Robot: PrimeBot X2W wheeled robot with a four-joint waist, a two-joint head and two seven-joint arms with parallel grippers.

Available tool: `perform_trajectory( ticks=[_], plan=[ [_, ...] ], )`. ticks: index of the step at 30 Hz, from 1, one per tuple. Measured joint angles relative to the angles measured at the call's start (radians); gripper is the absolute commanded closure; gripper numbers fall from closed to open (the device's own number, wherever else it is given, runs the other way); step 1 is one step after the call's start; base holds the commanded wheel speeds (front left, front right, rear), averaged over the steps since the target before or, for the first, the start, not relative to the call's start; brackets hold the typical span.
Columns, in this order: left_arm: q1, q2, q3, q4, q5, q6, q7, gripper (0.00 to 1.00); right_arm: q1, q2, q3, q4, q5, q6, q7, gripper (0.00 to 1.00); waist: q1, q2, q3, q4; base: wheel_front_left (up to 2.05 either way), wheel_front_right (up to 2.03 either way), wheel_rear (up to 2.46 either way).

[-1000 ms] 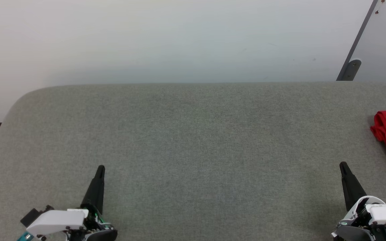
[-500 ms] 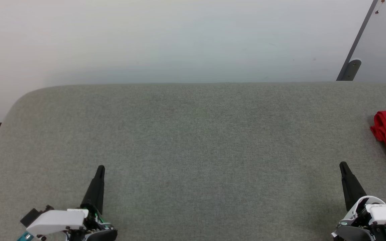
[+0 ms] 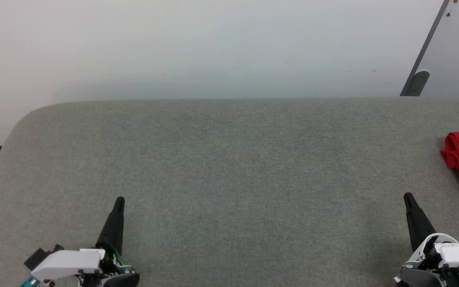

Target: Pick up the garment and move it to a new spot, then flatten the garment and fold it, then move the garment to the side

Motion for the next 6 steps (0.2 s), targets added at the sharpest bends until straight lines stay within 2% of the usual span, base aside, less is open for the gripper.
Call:
perform_trajectory(
  ticks=[6],
  plan=[
    [0.000, 0.000, 0.000, 0.000, 0.000, 0.000, 0.000, 1.00, 0.000, 0.000, 0.000, 0.000, 0.000, 0.000, 0.000, 1.00, 0.0000, 0.0000, 0.000, 0.000, 0.00, 0.00, 0.00]
  ],
)
